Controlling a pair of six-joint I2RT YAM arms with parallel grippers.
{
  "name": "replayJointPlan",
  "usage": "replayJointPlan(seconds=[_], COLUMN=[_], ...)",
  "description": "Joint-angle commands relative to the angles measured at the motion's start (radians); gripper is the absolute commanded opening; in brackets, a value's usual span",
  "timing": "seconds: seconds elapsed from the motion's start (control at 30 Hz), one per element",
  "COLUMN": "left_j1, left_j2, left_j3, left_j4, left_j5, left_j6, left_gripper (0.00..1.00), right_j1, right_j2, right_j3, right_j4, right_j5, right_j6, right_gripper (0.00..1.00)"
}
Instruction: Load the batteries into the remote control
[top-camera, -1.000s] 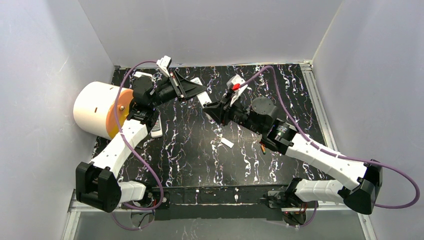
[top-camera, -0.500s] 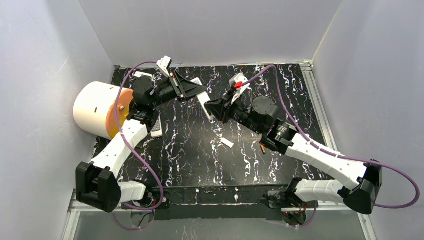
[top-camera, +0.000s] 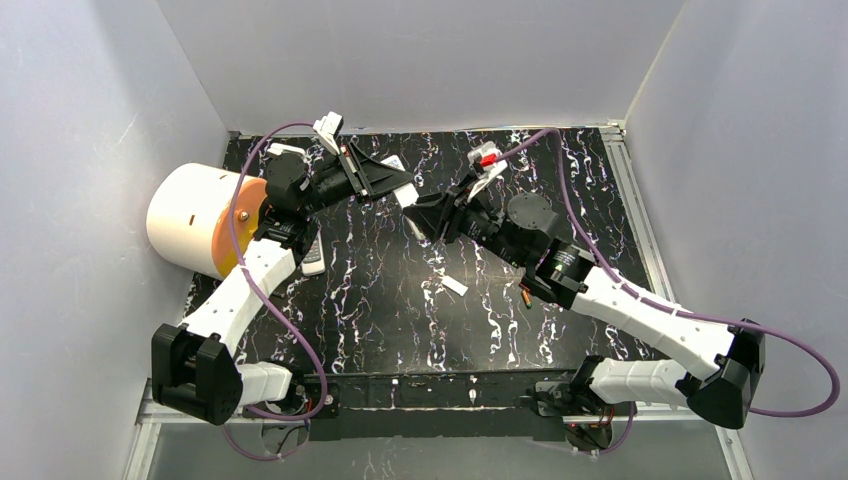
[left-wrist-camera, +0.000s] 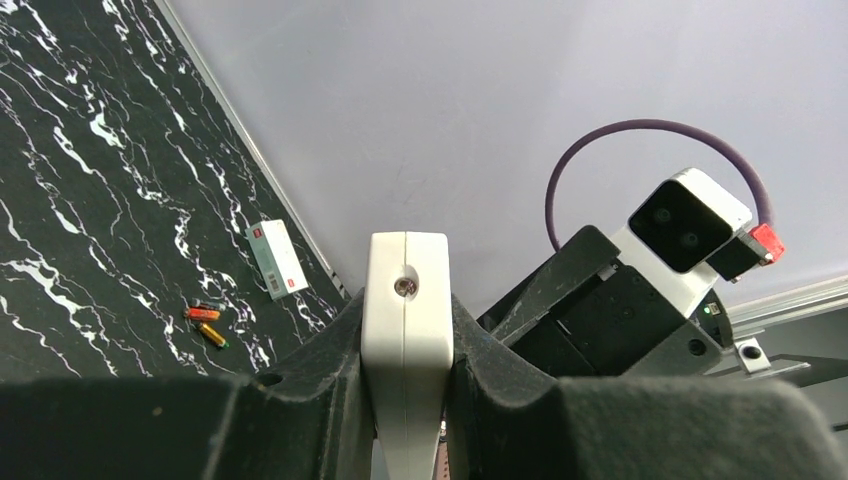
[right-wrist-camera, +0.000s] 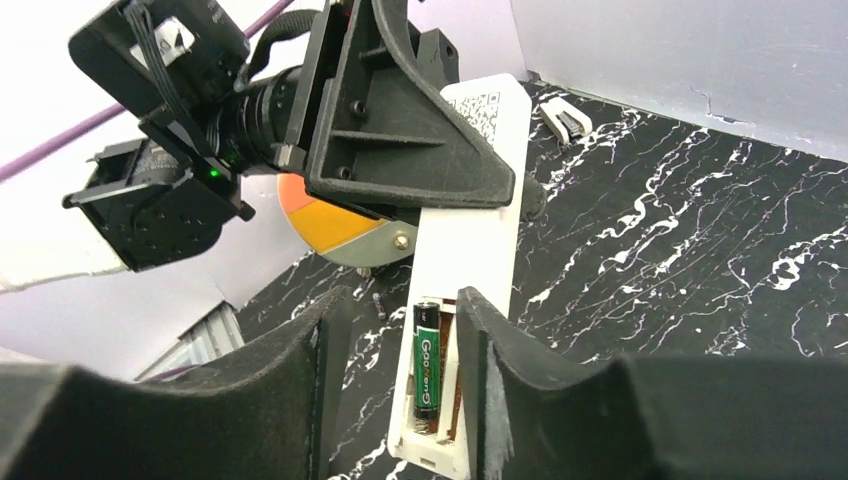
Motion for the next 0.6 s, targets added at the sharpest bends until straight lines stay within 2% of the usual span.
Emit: replayJointPlan(seconds=[0.0, 0.27, 0.47, 0.57], left_j1=[-0.002, 0.0, 0.0, -0.001], left_j2=[-0.018, 0.002, -0.011, -0.017], left_j3=[0.014, 0.034, 0.038, 0.037], left_j4=[0.037, 0.036, 0.036, 0.037], left_j5=[0.003, -0.037, -0.096, -0.122], left_j6=[0.021, 0.021, 0.006, -0.001], left_gripper=[0.0, 0.0, 0.0, 0.0], right_j1=[0.0, -0.001, 0.0, -0.001], right_j2=[-0.041, -0.139, -0.16, -0.145], right_j3=[0.049, -0.043, -0.12, -0.164], right_j4=[0.062, 0.11, 0.008, 0.013], right_j5=[0.068, 0.239, 0.377, 0.359], right_j6=[0.134, 0.327, 0.642, 0.794], right_gripper=[0.56, 0.72, 0.9, 0.93])
